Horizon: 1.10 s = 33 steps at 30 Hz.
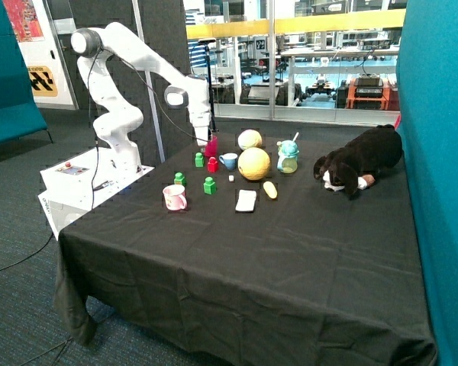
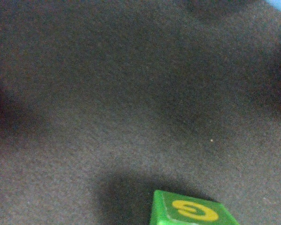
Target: Stack green blocks
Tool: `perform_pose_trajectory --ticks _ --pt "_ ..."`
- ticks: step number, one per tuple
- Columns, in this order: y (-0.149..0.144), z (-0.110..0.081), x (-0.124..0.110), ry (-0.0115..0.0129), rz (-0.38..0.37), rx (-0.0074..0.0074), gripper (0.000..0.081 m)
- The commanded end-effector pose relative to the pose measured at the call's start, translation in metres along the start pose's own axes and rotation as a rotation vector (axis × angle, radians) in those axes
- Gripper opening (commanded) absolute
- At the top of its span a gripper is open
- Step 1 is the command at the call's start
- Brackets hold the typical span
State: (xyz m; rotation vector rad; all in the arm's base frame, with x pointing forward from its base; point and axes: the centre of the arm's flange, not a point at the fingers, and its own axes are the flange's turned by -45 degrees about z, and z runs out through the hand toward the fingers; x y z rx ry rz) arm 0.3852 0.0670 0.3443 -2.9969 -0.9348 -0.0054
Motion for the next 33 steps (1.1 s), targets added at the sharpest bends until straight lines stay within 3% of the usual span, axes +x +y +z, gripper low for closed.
perform_pose_trajectory --ticks 1,8,11,17,19,21,33 --pt "0.000 0.012 0.002 -0.0040 0.002 -0.0012 0.0557" --pt "-0.016 0.016 0.008 -0.0040 -0.037 -0.0011 0.0408" --pt "-0.018 0.016 0.007 -0.0040 -0.042 -0.0011 0.0385" --pt "-0.013 0.014 0.003 -0.0040 -0.033 -0.0011 0.0413" --pt "-0.011 0.014 0.001 -0.0040 -0.028 -0.0011 0.0522" --pt "-0.010 0.015 -0.003 -0.0040 -0.023 -0.0011 0.0552" --pt "-0.012 0.026 -0.021 -0.0040 0.000 -0.0012 0.0480"
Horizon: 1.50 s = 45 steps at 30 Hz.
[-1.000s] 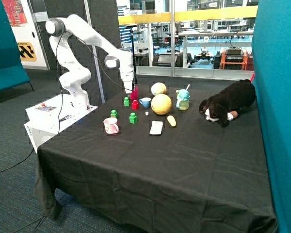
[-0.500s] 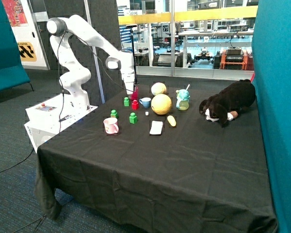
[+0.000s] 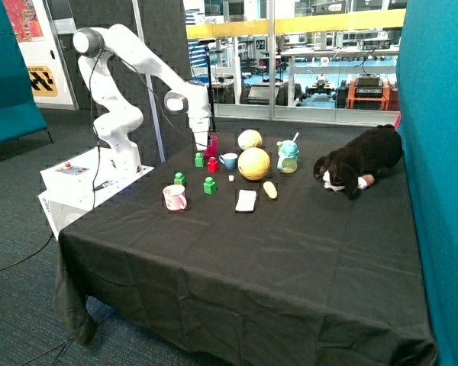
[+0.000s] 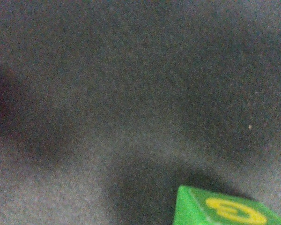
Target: Stack green blocks
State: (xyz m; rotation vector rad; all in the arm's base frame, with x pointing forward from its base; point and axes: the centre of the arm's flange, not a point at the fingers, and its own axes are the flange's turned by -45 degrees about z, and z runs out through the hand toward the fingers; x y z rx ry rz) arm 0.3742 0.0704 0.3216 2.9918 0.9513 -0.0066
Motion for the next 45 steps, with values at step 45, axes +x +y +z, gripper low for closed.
perform_pose_trajectory --ticks 45 --pt "-0.003 0.008 -0.004 0.0046 0.029 0.0009 0.0299"
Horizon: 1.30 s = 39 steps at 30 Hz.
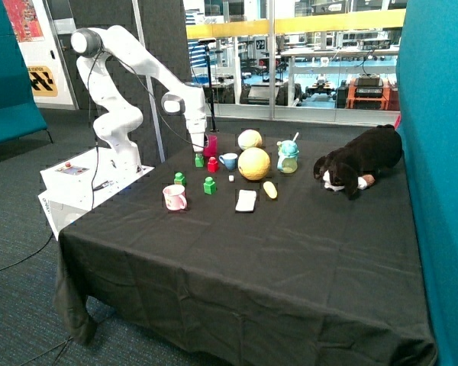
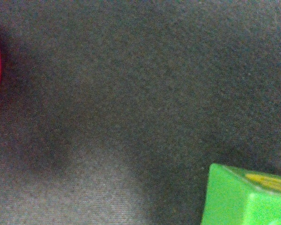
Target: Stack green blocks
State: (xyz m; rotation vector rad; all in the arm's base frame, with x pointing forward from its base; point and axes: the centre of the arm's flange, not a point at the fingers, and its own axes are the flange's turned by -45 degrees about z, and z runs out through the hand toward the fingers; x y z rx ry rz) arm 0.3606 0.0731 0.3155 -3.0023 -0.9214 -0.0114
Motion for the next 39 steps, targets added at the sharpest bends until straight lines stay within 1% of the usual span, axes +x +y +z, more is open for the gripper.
perform_pose_trajectory --ticks 1,2,4,5,7,8,14,17,18,20,21,23,25,27,39 --pt "0.007 0.002 0.006 -0.0073 0.010 0.0010 0.0298" --pt "0.008 0.002 0.006 -0.0073 0.010 0.0010 0.0281" --pt "0.008 0.002 0.007 -0.0073 0.011 0.0010 0.0302" --pt "0.008 0.002 0.007 -0.0073 0.012 0.0010 0.0295" --pt "0.009 0.002 0.007 -0.0073 0.012 0.0010 0.0250" --pt "0.009 0.002 0.008 -0.0073 0.012 0.0010 0.0274" --pt "0.009 0.002 0.009 -0.0073 0.012 0.0010 0.0326" --pt "0.008 0.003 0.007 -0.0073 0.013 0.0010 0.0332" --pt "0.008 0.004 0.007 -0.0073 0.013 0.0010 0.0303" --pt "0.007 0.005 0.006 -0.0073 0.012 0.0010 0.0288" --pt "0.006 0.005 0.005 -0.0073 0.012 0.0010 0.0312" --pt "0.005 0.006 0.004 -0.0073 0.011 0.0010 0.0302" --pt "0.004 0.006 0.003 -0.0073 0.011 0.0010 0.0327" --pt "0.003 0.007 0.003 -0.0073 0.010 0.0010 0.0298" --pt "-0.001 0.008 -0.001 -0.0073 0.010 0.0010 0.0262"
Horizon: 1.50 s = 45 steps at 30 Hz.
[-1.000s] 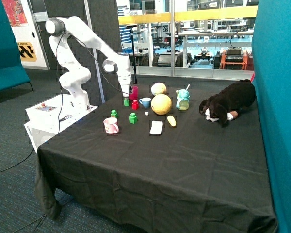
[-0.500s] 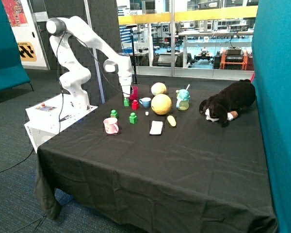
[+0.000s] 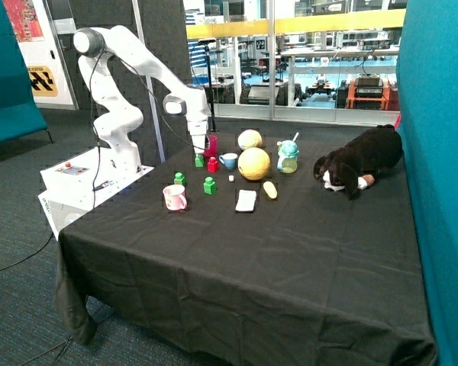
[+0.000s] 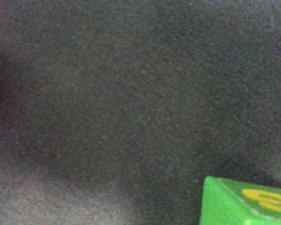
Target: Stack green blocks
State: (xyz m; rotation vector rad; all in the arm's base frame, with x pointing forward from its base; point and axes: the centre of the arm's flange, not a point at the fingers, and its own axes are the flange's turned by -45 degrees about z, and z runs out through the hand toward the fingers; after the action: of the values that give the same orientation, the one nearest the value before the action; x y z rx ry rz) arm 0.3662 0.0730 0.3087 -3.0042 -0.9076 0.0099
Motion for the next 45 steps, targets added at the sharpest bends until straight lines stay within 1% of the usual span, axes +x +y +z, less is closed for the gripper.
perform_pose_trajectory --ticks 1,10,12,13,16,18,19,21,36,45 --pt "-0.004 0.002 -0.006 0.0051 0.001 -0.0050 0.0257" --pt "-0.004 0.002 -0.008 0.0051 0.005 -0.0050 0.0231" --pt "-0.004 0.003 -0.008 0.0051 0.008 -0.0049 0.0210" --pt "-0.004 0.003 -0.008 0.0051 0.008 -0.0049 0.0221" --pt "-0.003 0.002 -0.008 0.0051 0.010 -0.0049 0.0134" --pt "-0.003 0.002 -0.008 0.0051 0.012 -0.0049 0.0053" --pt "-0.003 0.002 -0.008 0.0051 0.012 -0.0049 0.0026" --pt "-0.003 0.002 -0.007 0.0051 0.014 -0.0049 0.0007" --pt "0.004 -0.003 -0.003 0.0052 0.028 -0.0049 0.0000" --pt "0.016 -0.021 0.003 0.0052 0.039 -0.0049 0.0000"
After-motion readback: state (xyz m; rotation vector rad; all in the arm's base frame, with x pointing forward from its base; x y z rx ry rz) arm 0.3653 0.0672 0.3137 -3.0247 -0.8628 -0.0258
